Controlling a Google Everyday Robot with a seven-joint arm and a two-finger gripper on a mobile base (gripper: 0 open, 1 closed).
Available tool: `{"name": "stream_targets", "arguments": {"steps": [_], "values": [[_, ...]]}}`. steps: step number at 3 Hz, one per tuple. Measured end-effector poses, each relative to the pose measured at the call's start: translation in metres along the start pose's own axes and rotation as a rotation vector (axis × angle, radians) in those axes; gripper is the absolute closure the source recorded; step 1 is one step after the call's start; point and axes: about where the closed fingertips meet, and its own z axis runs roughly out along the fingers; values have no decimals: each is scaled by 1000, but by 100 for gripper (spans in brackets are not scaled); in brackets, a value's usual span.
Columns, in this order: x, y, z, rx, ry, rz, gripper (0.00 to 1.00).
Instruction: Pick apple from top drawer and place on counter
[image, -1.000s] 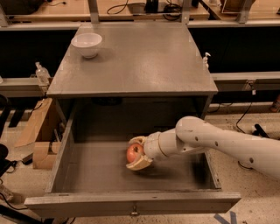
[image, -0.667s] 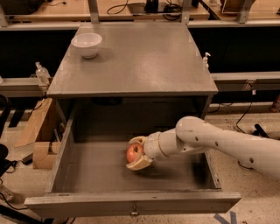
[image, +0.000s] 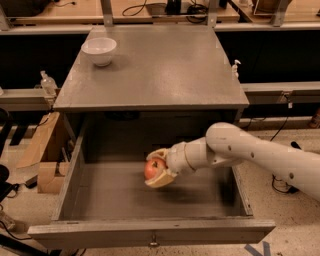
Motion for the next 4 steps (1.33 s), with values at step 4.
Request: {"name": "stream_targets", "arguments": {"steps": [4], "values": [[-102, -41, -78, -77, -161, -43, 100]]}}
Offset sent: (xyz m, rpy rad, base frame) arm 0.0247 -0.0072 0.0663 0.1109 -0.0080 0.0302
